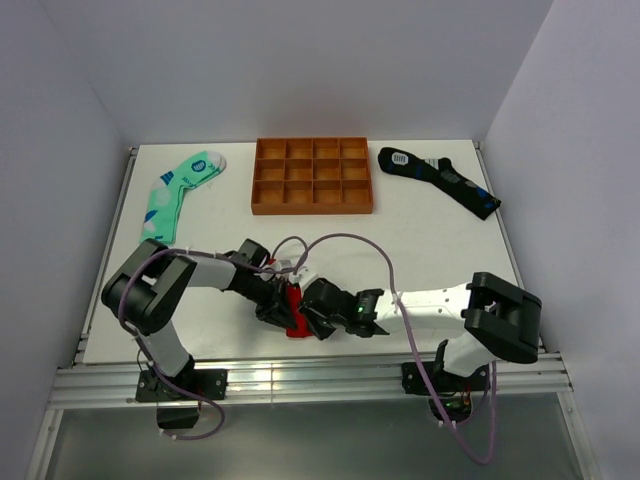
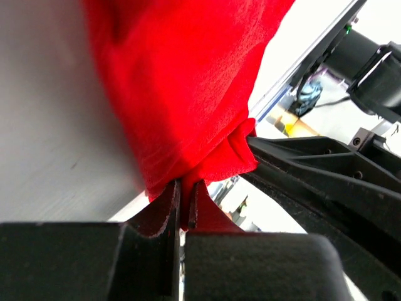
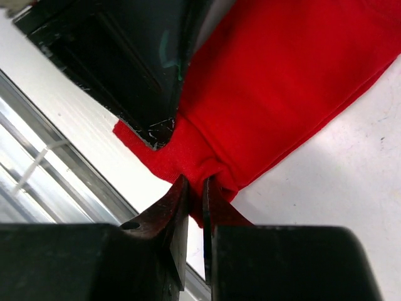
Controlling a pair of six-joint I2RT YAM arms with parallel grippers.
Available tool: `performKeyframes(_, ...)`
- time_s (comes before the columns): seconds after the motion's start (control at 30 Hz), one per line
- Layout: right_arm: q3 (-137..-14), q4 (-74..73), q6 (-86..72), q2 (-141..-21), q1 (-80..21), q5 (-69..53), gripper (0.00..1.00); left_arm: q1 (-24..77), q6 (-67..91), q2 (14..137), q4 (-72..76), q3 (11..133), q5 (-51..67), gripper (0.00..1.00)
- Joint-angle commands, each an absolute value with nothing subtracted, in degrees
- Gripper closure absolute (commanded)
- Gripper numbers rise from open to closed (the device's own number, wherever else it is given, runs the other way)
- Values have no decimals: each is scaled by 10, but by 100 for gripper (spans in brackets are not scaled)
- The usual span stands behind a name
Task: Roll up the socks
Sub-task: Roll the sock at the center of the board.
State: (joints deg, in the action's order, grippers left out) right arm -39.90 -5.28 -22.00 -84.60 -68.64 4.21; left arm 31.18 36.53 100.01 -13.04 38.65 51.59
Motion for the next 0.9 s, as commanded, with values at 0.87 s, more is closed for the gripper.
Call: performKeyframes(0.87,-363,-126,-349,-905,-525,-167,96,408,446,717,192,210,73,73)
